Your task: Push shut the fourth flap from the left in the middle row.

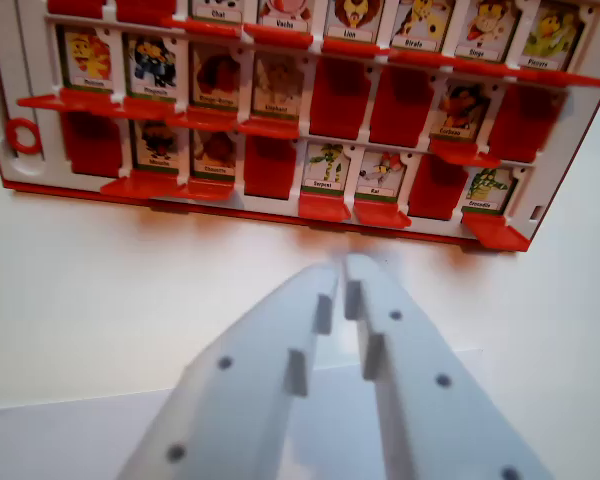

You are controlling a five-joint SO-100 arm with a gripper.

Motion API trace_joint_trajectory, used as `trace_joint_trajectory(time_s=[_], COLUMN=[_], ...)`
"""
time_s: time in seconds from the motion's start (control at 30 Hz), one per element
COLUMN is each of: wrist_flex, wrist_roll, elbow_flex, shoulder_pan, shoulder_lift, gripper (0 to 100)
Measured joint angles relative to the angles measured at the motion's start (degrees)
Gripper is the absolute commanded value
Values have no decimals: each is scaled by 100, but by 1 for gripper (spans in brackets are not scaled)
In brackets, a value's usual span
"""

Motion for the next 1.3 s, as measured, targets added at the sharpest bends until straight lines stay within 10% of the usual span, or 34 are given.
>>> trace_joint_trajectory(time_s=[1.3], wrist_flex=[-3604], wrist_roll=[70], elbow_flex=[-290], shoulder_pan=[-492], shoulder_lift=[-5019], gripper=[0])
